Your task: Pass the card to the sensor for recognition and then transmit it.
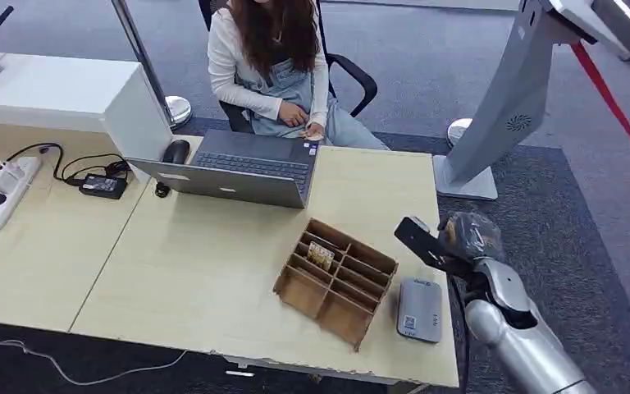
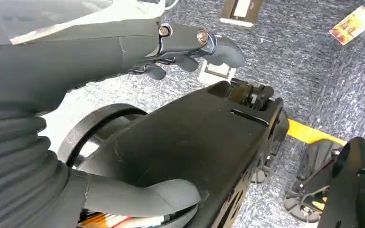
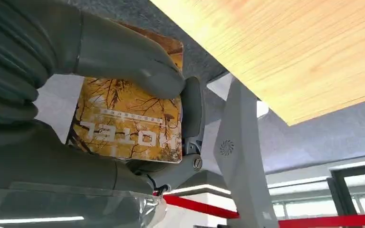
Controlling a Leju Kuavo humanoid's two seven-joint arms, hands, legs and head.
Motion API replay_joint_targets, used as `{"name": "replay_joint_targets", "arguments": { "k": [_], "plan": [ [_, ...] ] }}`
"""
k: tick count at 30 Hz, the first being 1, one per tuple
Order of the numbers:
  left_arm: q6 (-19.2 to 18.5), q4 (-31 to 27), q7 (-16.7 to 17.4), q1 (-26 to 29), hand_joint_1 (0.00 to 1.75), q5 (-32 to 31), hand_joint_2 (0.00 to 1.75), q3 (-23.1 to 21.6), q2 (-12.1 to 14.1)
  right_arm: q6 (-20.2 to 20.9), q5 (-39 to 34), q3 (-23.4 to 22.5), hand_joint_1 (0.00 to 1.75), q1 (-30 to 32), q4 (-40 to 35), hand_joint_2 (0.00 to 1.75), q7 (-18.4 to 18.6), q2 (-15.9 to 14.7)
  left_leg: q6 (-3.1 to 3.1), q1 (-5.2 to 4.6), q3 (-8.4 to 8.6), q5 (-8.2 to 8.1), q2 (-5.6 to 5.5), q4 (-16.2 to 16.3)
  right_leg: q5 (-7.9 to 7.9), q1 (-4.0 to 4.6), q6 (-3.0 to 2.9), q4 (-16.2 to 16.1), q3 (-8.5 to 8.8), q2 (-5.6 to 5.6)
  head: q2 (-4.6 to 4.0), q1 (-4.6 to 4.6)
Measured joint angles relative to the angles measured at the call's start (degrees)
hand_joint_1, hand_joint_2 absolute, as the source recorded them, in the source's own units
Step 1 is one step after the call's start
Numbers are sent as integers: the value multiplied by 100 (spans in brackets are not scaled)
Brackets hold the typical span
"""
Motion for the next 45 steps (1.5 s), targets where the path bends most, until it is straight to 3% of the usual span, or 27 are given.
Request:
{"name": "replay_joint_targets", "arguments": {
  "k": [9,15,32,45],
  "plan": [
    [-7,0,4,0,0,-11,175,-7,0,127,77,197,175,-149,-61,175,227,-105,0,0,0,0,-1,0,0,0,0,0,0,0,0,0],
    [-39,0,28,-1,0,33,175,4,0,738,52,315,175,-188,-61,175,474,-149,0,0,0,0,-1,0,0,0,0,0,0,0,0,0],
    [-79,0,81,-15,0,160,175,42,-2,1324,-141,607,175,-195,-55,175,583,-247,0,0,0,0,1,0,0,0,0,0,-1,0,0,0],
    [-85,0,133,-12,0,295,175,105,-4,1554,-223,758,175,-196,4,175,581,-295,0,0,0,0,1,0,0,0,0,0,0,0,0,0]
  ]
}}
